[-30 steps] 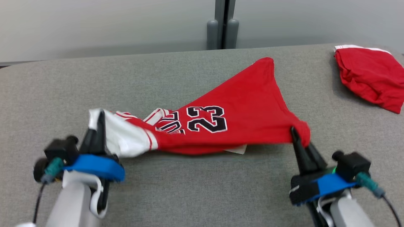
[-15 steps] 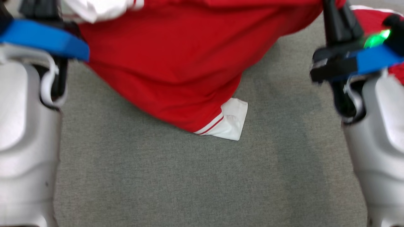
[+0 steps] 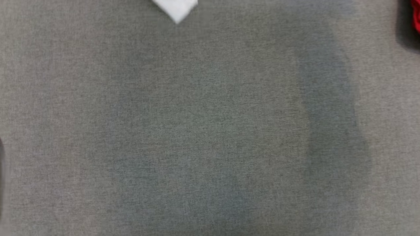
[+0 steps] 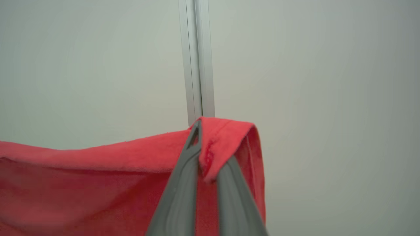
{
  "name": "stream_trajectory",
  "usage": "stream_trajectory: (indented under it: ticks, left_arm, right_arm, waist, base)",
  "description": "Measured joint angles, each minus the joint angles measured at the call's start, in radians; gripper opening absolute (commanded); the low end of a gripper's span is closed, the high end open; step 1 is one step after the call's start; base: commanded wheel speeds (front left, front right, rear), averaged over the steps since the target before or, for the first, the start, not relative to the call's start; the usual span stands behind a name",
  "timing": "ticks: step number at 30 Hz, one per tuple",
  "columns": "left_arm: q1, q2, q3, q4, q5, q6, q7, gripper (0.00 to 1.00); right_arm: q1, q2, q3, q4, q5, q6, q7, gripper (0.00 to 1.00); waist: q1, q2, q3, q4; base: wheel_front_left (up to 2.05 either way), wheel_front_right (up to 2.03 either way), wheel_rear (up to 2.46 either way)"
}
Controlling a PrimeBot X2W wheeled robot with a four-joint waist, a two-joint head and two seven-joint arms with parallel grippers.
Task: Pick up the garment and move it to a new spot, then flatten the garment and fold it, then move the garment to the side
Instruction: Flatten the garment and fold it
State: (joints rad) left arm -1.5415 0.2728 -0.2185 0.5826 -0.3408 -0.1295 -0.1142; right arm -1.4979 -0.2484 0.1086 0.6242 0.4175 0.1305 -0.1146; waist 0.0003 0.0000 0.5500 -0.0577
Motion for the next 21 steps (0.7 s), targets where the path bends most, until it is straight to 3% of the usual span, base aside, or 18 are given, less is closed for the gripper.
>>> stream_trajectory:
  ticks: [11, 15, 21]
  left_arm:
    - [-0.219, -0.026, -0.093, 0.128, -0.013, 0.0, -0.056, 0.0]
    - [-0.187, -0.028, -0.111, 0.153, -0.03, 0.0, -0.086, 0.0]
    - [-0.01, -0.026, -0.1, 0.124, -0.057, 0.007, -0.127, 0.0]
  right_arm:
    - [-0.2, -0.024, 0.081, 0.195, 0.056, 0.0, -0.038, 0.0]
    - [-0.187, -0.03, 0.125, 0.25, 0.092, 0.0, -0.066, 0.0]
    - [-0.066, -0.033, 0.187, 0.285, 0.154, 0.0, -0.113, 0.0]
  waist:
    - [-0.0002, 0.0, 0.04, 0.025]
    - [-0.0002, 0.0, 0.055, 0.034]
    - [-0.0002, 0.0, 0.065, 0.042]
  base:
    - [0.0, 0.0, 0.0]
    - [0.0, 0.0, 0.0]
    - [0.0, 0.0, 0.0]
